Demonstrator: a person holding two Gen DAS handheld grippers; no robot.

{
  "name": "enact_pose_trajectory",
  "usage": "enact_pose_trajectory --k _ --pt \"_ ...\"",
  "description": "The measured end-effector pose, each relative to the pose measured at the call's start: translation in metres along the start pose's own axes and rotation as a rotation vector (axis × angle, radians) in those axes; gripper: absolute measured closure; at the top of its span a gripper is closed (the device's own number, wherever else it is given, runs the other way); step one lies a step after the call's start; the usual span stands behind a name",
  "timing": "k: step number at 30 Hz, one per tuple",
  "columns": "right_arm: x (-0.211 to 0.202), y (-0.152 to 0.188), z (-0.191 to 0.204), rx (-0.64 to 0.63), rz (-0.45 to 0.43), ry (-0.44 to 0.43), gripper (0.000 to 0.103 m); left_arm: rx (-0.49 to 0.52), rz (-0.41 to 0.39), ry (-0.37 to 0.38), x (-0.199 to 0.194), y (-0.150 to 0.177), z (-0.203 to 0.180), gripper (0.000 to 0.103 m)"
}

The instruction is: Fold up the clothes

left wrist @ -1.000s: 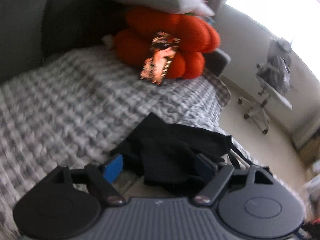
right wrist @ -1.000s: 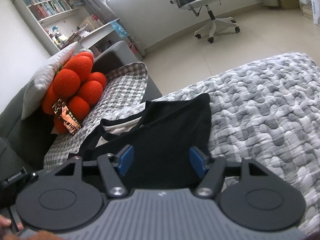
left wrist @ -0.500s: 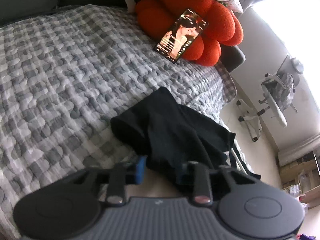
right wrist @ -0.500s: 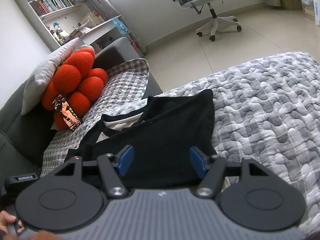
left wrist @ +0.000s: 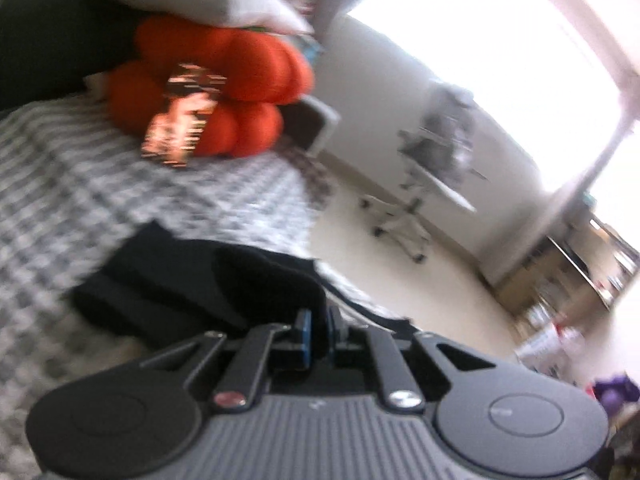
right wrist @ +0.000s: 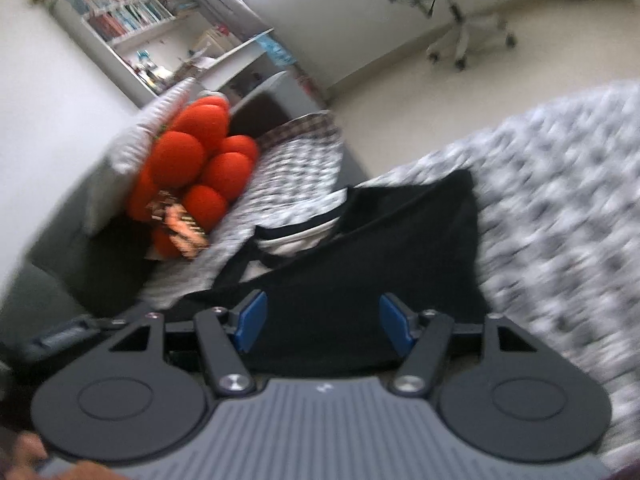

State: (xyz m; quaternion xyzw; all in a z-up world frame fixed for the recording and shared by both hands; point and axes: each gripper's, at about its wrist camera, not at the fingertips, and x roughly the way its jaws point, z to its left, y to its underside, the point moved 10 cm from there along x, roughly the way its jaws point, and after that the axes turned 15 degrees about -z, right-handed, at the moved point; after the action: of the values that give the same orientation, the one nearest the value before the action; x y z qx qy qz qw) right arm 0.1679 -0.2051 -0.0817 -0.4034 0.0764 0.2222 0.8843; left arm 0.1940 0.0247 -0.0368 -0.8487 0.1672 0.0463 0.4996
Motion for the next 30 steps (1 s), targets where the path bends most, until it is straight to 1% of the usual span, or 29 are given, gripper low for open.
enact_pose_trajectory --k 1,4,9,11,13,16,17,18,19,21,24,26,28,30 --pt "0.001 0.001 0.0 0.047 0.011 -0.025 0.036 0.01 0.006 0.027 0.002 0.004 -0.009 0.095" --pt "0.006 0.003 -0.003 0.164 0.031 -0.062 0.036 0.034 0.033 0.095 0.009 0.019 -0.034 0.095" --pt "0.011 0.003 -0.009 0.276 0.042 -0.08 0.036 0.055 0.099 0.165 0.021 0.046 -0.059 0.096" --pt "0.011 0.002 -0.013 0.322 0.044 -0.079 0.036 0.06 0.144 0.197 0.025 0.057 -0.065 0.096" --pt "0.012 0.003 -0.017 0.355 0.047 -0.077 0.036 0.075 0.223 0.235 0.03 0.07 -0.069 0.095" --pt "0.012 0.004 -0.021 0.39 0.052 -0.069 0.036 0.102 0.295 0.251 0.03 0.083 -0.066 0.095" --pt "0.013 0.005 -0.022 0.391 0.053 -0.066 0.036 0.109 0.295 0.251 0.029 0.082 -0.064 0.093" --pt "0.013 0.005 -0.022 0.392 0.054 -0.063 0.036 0.115 0.292 0.251 0.027 0.08 -0.062 0.088" --pt "0.014 0.006 -0.022 0.39 0.055 -0.06 0.037 0.121 0.289 0.25 0.026 0.078 -0.06 0.084" --pt "0.014 0.006 -0.021 0.384 0.056 -0.061 0.037 0.112 0.254 0.228 0.021 0.067 -0.052 0.065" --pt "0.015 0.008 -0.02 0.371 0.056 -0.055 0.037 0.105 0.201 0.19 0.017 0.053 -0.038 0.063" --pt "0.017 0.01 -0.019 0.36 0.059 -0.046 0.037 0.101 0.158 0.137 0.015 0.04 -0.023 0.063" --pt "0.02 0.013 -0.018 0.307 0.057 0.003 0.037 0.088 0.118 0.074 0.013 0.028 -0.006 0.063" --pt "0.021 0.017 -0.015 0.212 0.059 0.061 0.037 0.073 0.083 -0.004 0.012 0.017 0.013 0.063"
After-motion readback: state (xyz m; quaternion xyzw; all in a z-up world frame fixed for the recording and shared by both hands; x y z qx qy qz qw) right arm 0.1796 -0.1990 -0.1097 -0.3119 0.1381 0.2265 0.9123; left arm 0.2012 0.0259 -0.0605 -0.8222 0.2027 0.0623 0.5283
